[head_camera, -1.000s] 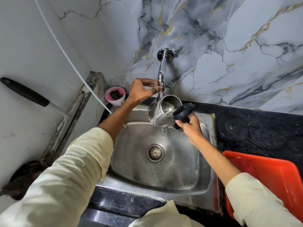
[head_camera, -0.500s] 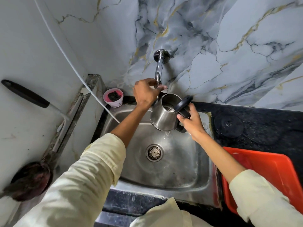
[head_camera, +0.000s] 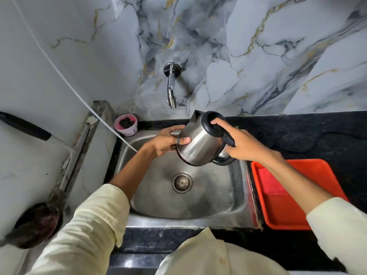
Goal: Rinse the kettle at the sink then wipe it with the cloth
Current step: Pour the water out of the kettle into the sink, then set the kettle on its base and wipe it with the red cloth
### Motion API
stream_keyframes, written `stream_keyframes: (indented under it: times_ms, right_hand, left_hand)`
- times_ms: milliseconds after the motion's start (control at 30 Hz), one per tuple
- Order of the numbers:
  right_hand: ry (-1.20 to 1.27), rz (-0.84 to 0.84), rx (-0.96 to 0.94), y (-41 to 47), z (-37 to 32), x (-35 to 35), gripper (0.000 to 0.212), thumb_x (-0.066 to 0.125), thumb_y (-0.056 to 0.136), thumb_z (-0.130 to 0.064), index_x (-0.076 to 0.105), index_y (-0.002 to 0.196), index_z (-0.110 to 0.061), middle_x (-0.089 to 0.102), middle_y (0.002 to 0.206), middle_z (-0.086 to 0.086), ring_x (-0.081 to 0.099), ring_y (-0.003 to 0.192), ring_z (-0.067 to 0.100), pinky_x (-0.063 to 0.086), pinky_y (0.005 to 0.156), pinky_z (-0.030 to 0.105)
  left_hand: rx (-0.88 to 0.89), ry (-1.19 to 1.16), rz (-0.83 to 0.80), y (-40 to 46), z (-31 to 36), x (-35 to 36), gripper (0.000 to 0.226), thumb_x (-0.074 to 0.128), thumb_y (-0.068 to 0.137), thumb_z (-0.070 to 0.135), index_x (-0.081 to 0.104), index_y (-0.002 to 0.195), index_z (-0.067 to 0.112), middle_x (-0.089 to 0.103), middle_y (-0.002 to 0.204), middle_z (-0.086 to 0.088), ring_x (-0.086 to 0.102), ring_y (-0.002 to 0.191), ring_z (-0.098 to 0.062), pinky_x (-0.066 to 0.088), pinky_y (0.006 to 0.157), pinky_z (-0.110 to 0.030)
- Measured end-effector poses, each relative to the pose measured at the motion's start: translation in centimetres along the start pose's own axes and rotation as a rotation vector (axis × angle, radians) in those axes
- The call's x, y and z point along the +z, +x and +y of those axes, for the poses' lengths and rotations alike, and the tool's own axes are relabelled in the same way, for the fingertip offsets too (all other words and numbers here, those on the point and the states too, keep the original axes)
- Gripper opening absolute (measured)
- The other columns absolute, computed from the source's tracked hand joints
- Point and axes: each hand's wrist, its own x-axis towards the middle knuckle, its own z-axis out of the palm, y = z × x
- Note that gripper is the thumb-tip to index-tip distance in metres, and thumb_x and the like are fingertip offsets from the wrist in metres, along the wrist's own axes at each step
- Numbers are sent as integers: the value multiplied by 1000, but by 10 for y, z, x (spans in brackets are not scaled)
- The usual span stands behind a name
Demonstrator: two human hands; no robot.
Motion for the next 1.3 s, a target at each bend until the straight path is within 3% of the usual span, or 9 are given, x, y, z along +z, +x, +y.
stream_keyframes:
  times_ms: [67, 167, 267, 333, 433, 533, 633, 1133, 1300]
  right_hand:
    - [-89, 23, 16, -10, -6, -12, 97, 53, 69, 1, 32, 142, -59, 55, 67, -18, 43, 48, 9, 34, 49, 18]
    - [-168, 94, 101, -19, -10, -28, 98, 53, 66, 1, 27, 141, -56, 58, 83, -5, 55, 67, 24, 45, 63, 41]
    - [-32, 272, 271, -19, 9, -47, 101, 59, 66, 0, 27, 148, -49, 63, 88, 2, 62, 81, 30, 43, 64, 33]
    - [41, 422, 393, -11, 28, -69, 86, 60, 67, -4, 47, 145, -39, 73, 109, 4, 67, 103, 31, 45, 76, 27]
    - [-7, 549, 459, -2, 57, -101, 73, 58, 65, -8, 66, 133, -34, 76, 123, 1, 66, 119, 29, 51, 93, 30]
    - [-102, 532, 492, -2, 92, -120, 71, 58, 67, -9, 68, 132, -37, 76, 125, 1, 65, 124, 30, 51, 105, 40]
    - [-147, 515, 506, -1, 128, -123, 67, 60, 70, -8, 71, 128, -39, 76, 124, 4, 66, 122, 33, 52, 102, 38]
    - [-268, 418, 371, 39, 241, -114, 65, 64, 78, -9, 69, 133, -43, 80, 115, 1, 71, 109, 30, 55, 90, 37]
    - [-490, 317, 408, 25, 232, -116, 100, 74, 70, -6, 34, 158, -34, 51, 141, 10, 44, 130, 37, 35, 106, 49]
  left_hand:
    - [24, -10, 1, -4, -1, 16, 89, 89, 78, 2, 52, 157, 20, 69, 143, -21, 67, 132, -39, 56, 108, -55]
    - [86, -37, 48, -1, -5, 45, 92, 90, 81, 3, 46, 161, 19, 68, 143, -22, 69, 125, -37, 57, 107, -57]
    - [191, -26, 94, 7, 2, 72, 114, 99, 68, 31, 39, 165, 23, 62, 150, -17, 66, 134, -33, 55, 112, -54]
    - [259, 169, 50, 13, 12, 90, 133, 96, 62, 61, 25, 170, 30, 51, 163, -13, 53, 149, -28, 42, 126, -49]
    - [420, 766, 170, 31, 19, 112, 120, 64, 79, 88, 8, 172, 37, 9, 182, -1, 7, 169, -22, 8, 135, -47]
    - [619, 1234, 329, 54, 20, 126, 97, 40, 100, 77, 6, 175, 25, -5, 182, -3, -12, 169, -29, -7, 136, -50]
    - [635, 1424, 357, 70, 14, 137, 88, 33, 106, 69, 6, 175, 20, -6, 182, -5, -11, 169, -32, -4, 137, -55]
    - [605, 1538, 248, 109, -4, 147, 81, 38, 109, 61, 13, 174, 19, 1, 182, -8, -6, 169, -35, -5, 136, -52]
    - [640, 1567, 144, 119, -8, 162, 82, 38, 109, 60, 13, 174, 16, 4, 182, -10, -4, 169, -35, -1, 137, -54]
